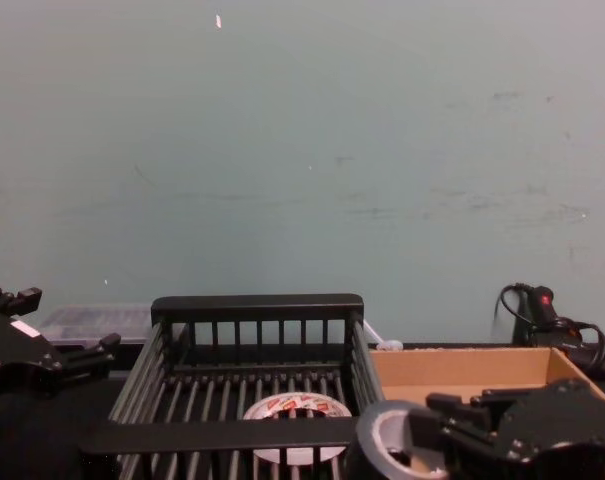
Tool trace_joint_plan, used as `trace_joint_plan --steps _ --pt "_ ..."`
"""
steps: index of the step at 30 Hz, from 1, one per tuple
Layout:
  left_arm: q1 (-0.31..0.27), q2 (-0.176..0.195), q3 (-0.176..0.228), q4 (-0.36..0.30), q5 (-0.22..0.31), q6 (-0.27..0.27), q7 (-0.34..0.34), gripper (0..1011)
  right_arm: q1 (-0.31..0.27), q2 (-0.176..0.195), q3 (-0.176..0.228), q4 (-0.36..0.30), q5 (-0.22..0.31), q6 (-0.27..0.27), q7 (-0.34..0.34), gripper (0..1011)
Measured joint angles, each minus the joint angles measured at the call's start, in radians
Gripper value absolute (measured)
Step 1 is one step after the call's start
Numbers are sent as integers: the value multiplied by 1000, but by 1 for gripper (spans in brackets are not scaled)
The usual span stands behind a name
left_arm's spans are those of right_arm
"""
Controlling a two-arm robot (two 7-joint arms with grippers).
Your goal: Pick up the white tape and place it into the black box , Pick up the silver tape and place it into the brown box.
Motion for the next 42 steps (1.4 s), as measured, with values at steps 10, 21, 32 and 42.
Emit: trace_joint_plan --steps 10,21,32,42 --pt "0 0 0 0 0 0 0 1001 -18 -17 22 0 -2 -36 -13 159" --pt "0 0 0 0 0 0 0 1001 -35 -46 60 -4 -22 -59 -55 159" --pt "0 0 0 0 0 0 0 1001 -67 -79 130 -5 -23 -69 -106 160" --pt "0 0 0 0 0 0 0 1001 -100 -117 192 -7 -31 -84 -155 159"
